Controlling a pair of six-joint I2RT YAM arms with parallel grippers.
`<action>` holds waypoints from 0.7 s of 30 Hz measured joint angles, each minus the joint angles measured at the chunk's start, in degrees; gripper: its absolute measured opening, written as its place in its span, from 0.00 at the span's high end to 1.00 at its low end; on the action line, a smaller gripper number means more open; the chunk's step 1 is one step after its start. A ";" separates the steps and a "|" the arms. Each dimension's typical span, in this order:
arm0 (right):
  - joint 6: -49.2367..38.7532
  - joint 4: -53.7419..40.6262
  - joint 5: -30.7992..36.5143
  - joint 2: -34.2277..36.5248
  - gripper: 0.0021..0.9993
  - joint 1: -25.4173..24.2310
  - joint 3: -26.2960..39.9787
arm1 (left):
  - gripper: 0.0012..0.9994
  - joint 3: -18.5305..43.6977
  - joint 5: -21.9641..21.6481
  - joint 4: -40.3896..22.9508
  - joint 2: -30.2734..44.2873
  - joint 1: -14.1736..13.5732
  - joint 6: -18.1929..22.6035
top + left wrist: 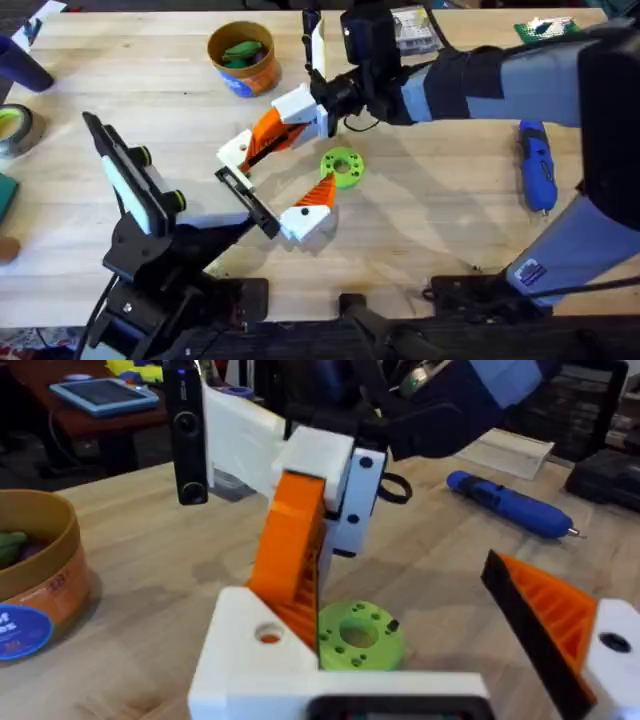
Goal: Pick up the gripper from the table and insert it into the empty holder that is missing its gripper. Then pick up a screw, insert it into the mounting hole, and use the screwdriver to tighten it. Finally, clean up the table by picking up the vegetable and placing it into the bucket.
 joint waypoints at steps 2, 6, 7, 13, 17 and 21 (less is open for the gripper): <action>0.18 0.28 -0.03 0.00 0.82 0.04 0.00 | 0.01 0.02 0.00 0.06 0.00 -0.01 0.00; 0.25 0.37 -0.52 0.00 0.79 0.06 0.00 | 0.01 0.02 0.14 0.04 0.00 0.00 0.01; 0.28 0.39 -0.67 0.00 0.78 0.06 0.00 | 0.01 0.02 0.22 0.01 0.00 -0.01 0.01; 0.78 0.70 -1.88 0.00 0.56 -0.20 0.00 | 0.01 0.02 0.80 -0.53 0.00 -0.02 -0.23; 1.01 1.28 -3.51 0.00 0.23 -0.52 0.13 | 0.01 0.02 2.04 -0.50 0.00 -0.06 -0.89; 1.07 1.04 -3.40 0.00 0.03 -0.71 0.15 | 0.01 0.02 4.97 -0.43 0.00 -0.78 -0.87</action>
